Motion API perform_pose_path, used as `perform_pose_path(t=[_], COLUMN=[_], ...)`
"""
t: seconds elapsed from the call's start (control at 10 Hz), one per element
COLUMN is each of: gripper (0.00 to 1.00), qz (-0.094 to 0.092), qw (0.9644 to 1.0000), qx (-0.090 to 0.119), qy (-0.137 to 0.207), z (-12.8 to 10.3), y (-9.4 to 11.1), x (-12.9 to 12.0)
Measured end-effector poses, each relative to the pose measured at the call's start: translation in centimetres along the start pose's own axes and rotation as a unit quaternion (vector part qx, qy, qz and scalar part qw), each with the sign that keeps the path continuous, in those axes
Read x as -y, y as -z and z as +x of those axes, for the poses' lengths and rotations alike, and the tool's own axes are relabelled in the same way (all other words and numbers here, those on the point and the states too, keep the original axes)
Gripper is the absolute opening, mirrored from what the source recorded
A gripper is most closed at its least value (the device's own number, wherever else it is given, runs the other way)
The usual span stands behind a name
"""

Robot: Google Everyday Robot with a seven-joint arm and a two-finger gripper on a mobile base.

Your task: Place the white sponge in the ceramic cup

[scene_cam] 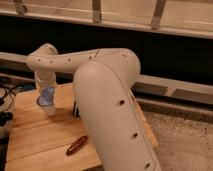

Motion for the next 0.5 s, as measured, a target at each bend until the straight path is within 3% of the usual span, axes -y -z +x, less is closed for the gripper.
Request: perform_pose_path(t=[0.5], gripper=[0.05], qz=[-0.002], qw=[1.0], qx=[0.0], qy=[-0.001], z=[0.68], y=[-0.83], x=[0.49])
